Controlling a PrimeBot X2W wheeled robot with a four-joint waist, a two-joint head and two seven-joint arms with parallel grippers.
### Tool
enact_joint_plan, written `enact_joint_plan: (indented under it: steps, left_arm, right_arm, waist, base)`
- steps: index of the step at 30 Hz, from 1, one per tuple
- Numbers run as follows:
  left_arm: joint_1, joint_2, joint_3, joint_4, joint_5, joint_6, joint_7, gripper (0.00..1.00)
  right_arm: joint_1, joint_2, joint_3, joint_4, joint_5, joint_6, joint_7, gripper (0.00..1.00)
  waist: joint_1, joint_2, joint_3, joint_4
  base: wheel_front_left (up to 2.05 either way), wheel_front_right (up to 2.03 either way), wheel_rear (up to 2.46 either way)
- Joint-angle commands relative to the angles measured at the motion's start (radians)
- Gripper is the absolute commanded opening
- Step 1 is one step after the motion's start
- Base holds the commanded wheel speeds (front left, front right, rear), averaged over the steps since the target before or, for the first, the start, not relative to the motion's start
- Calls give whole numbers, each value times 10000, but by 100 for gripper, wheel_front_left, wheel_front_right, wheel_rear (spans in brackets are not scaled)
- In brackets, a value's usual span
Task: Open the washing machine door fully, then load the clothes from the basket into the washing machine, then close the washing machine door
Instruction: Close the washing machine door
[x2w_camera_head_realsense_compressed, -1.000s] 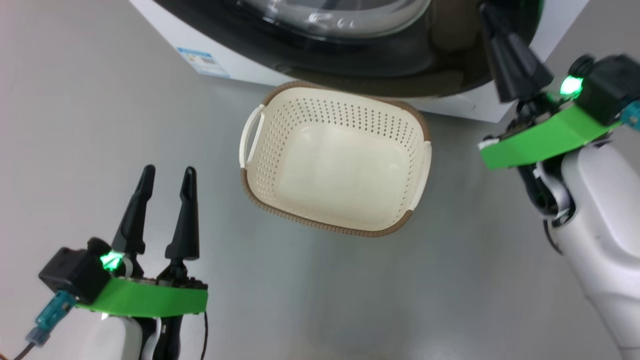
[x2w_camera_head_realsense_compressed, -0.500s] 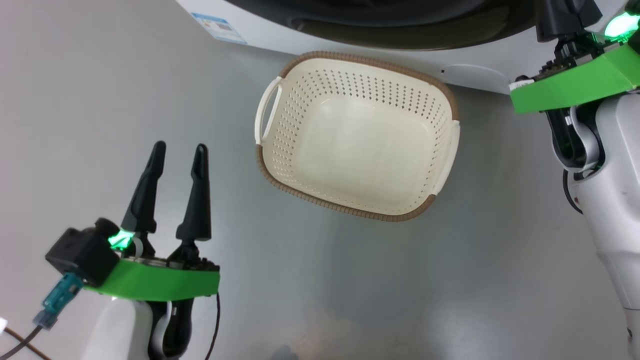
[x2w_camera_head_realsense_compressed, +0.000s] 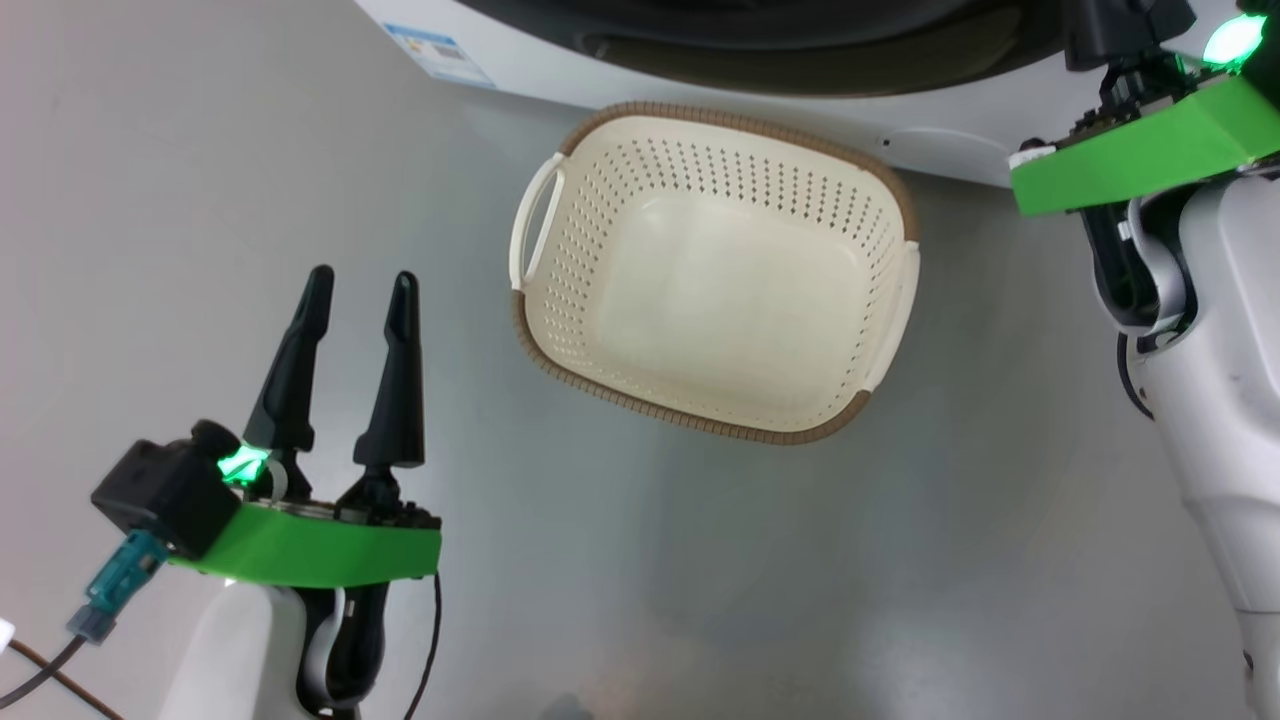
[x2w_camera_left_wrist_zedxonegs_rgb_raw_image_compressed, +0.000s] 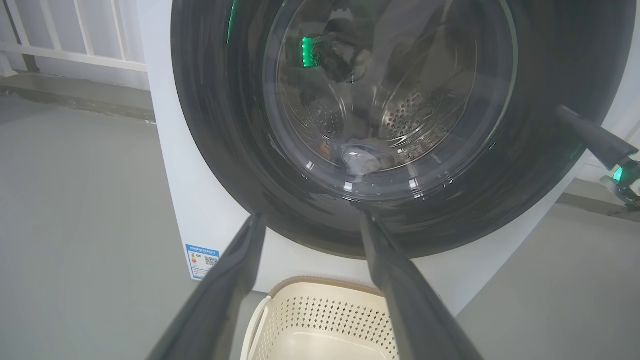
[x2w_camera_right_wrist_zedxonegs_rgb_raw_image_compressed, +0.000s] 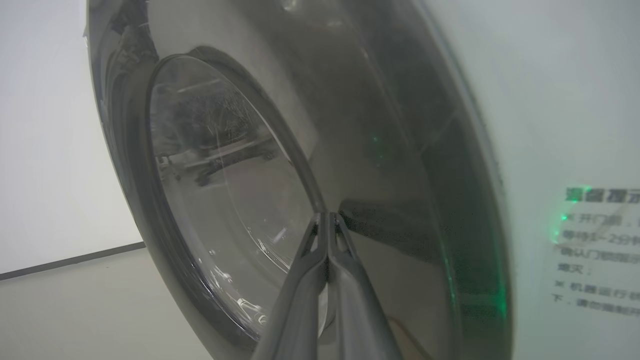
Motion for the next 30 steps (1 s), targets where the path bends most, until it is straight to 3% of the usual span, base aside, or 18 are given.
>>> enact_joint_plan:
  steps: [1,9,13,14,15,30]
  left_arm:
    - [38,374,389,-103,27,4,-63,100]
    - [482,662,616,204,38,4,-63,100]
    - [773,851,746,317,43,4,-63,100]
    - [844,900,777,346,44,4,-63,100]
    - [914,949,806,376,47,4,-63,100]
    - [1745,1475,1466,672,199,4,-63,100]
  right_arm:
    - [253,139,114,-239,54,-73,-21,0]
    - [1515,272,513,-371,146,-73,-21,1]
    - [2195,379,509,-492,182,-73,-21,58]
    - [2366,411,482,-522,177,-73,-21,90]
    - [2535,445,453,-547,174,-73,-21,100]
    - [4341,847,101,-638,188,-73,-21,100]
  waist:
    - [0,0,-195,-95]
    - [0,0,-1065,-495]
    - [0,0,-1595,-737]
    - [0,0,-1725,-800]
    - [0,0,-1853,-866]
    - [0,0,-3178,-2000]
  base:
    - [0,0,0]
    - [0,0,0]
    - [0,0,0]
    - [0,0,0]
    - [0,0,0]
    - [0,0,0]
